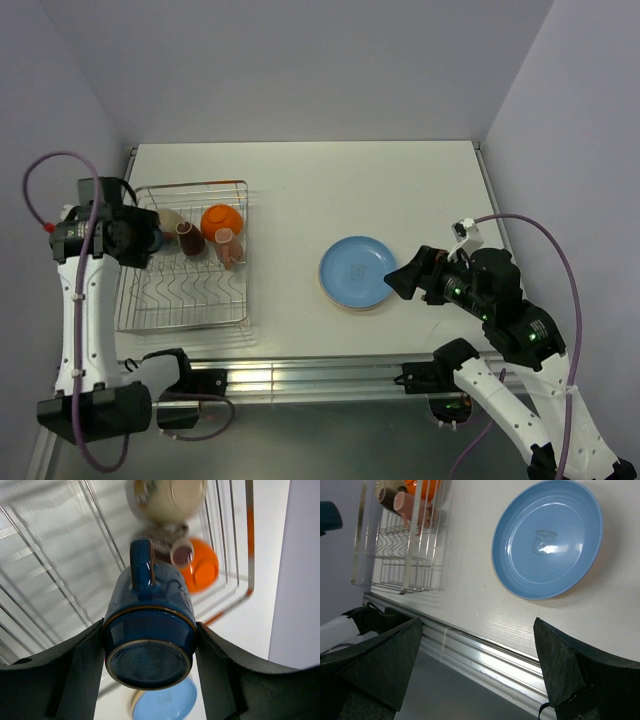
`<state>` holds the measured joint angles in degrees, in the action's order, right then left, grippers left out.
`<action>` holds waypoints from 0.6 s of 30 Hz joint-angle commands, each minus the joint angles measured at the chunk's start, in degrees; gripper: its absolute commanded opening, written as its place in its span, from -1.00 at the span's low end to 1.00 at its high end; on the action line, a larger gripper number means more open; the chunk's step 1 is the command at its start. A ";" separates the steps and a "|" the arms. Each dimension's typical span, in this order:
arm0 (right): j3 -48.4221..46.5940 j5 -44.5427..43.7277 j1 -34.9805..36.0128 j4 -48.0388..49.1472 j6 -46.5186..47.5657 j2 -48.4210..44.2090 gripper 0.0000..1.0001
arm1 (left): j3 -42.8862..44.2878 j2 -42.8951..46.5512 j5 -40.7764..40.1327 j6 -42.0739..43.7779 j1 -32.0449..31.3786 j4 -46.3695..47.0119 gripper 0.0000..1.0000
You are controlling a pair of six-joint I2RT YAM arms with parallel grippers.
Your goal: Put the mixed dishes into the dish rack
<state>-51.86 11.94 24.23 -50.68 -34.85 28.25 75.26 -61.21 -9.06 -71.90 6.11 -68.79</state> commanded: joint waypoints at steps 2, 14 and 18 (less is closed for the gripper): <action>0.97 -1.66 0.21 -0.39 2.94 0.40 0.99 | 3.05 -2.77 4.84 16.24 12.07 5.68 -1.00; 1.93 -2.28 0.21 1.10 4.71 2.34 0.99 | 0.94 -9.89 0.02 28.21 14.90 11.05 -1.00; 3.07 -2.19 0.29 1.72 4.79 2.60 0.99 | -1.17 -12.08 0.00 31.73 14.81 13.68 -1.00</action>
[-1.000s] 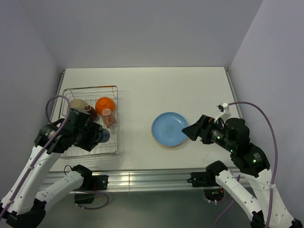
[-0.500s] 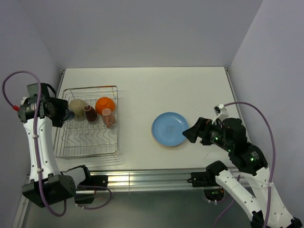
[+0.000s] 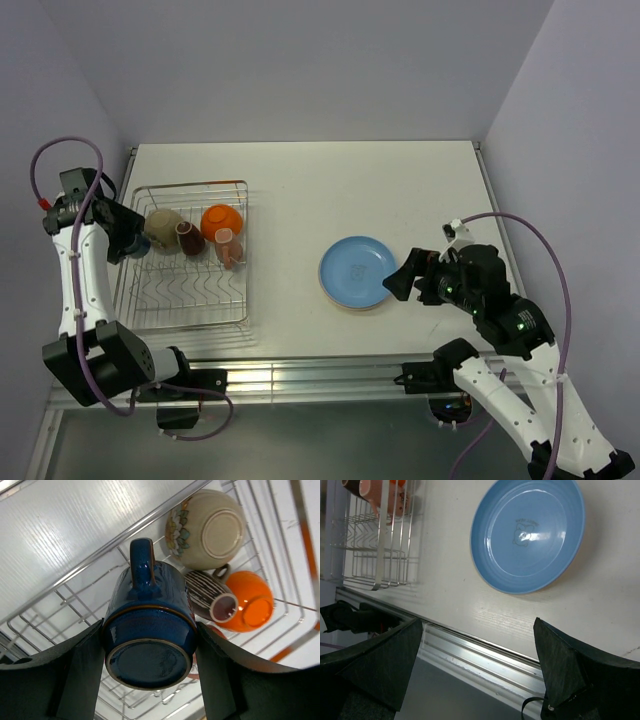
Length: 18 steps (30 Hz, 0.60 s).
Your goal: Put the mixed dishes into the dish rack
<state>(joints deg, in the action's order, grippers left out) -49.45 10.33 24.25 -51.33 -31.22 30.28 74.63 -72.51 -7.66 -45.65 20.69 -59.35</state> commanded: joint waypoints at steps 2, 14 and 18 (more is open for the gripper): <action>0.67 -0.40 0.18 2.55 1.16 0.83 0.99 | -1.59 -1.58 -1.74 6.44 0.23 5.29 -1.00; 0.58 0.48 0.18 3.60 1.34 2.15 0.99 | -2.12 -7.73 -7.11 11.72 0.23 10.04 -1.00; 0.85 0.05 0.27 3.87 1.25 2.32 0.99 | -2.03 -11.33 -5.44 12.86 0.14 11.19 -1.00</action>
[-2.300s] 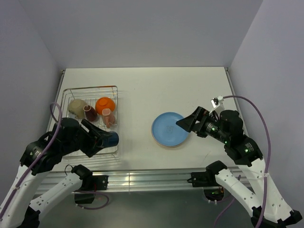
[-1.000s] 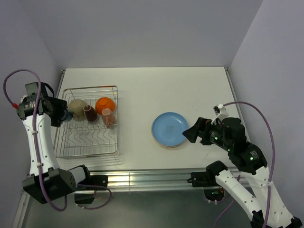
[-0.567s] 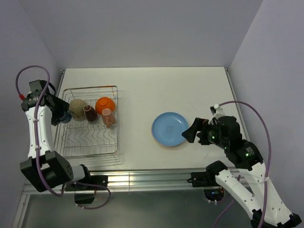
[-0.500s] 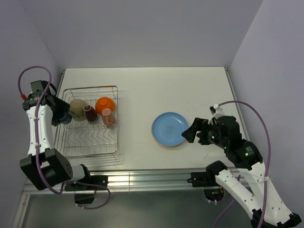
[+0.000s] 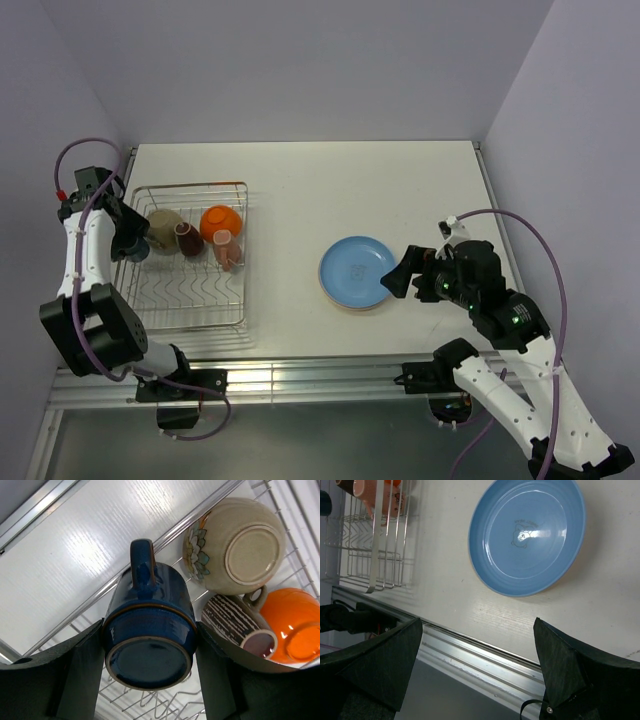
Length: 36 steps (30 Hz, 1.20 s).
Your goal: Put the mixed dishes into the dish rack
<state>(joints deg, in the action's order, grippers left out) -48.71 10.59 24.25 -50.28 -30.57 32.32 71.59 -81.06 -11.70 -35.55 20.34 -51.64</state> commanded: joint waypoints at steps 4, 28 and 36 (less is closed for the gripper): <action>0.46 -0.83 0.18 2.91 0.68 0.38 0.99 | 0.92 -4.37 -1.92 3.91 0.40 4.88 -1.00; 0.90 -0.22 0.18 3.79 -0.11 0.47 0.99 | 0.66 -4.28 9.49 1.36 -1.79 3.12 -1.00; 0.37 -0.66 0.18 2.82 0.33 0.03 0.99 | -0.75 -5.51 11.26 0.22 -1.79 3.38 -1.00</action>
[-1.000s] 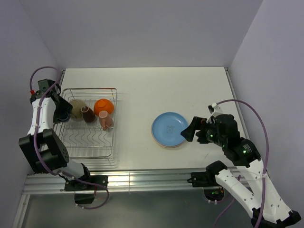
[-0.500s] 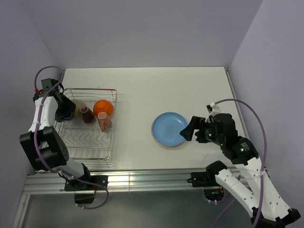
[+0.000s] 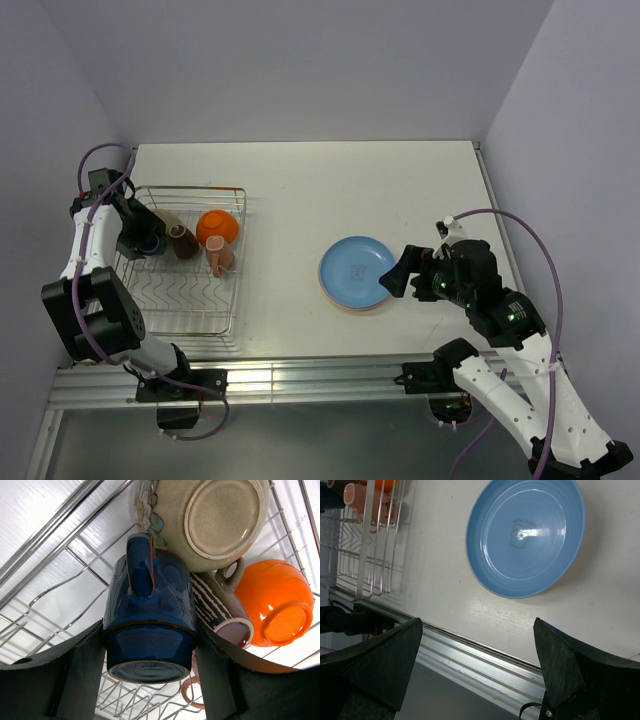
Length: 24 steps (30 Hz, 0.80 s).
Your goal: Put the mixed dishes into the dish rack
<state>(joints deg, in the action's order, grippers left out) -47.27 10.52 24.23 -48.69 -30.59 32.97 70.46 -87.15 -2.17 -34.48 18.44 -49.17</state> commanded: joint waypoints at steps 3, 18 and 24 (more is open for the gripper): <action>-1.25 -0.50 0.21 0.96 0.53 -0.63 0.99 | 0.03 0.06 3.49 -0.15 0.20 0.92 -1.00; -1.34 -0.68 0.21 0.70 0.71 -0.80 0.99 | 3.11 -6.09 6.57 4.85 0.11 -1.54 -1.00; -0.99 -0.77 0.21 0.96 0.62 -0.63 0.99 | 3.46 -8.03 4.81 6.09 0.11 -1.28 -1.00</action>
<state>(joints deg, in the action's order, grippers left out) -47.27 10.50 24.23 -48.75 -30.57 32.73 72.03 -94.63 2.83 -30.44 18.46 -50.65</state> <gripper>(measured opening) 0.995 0.697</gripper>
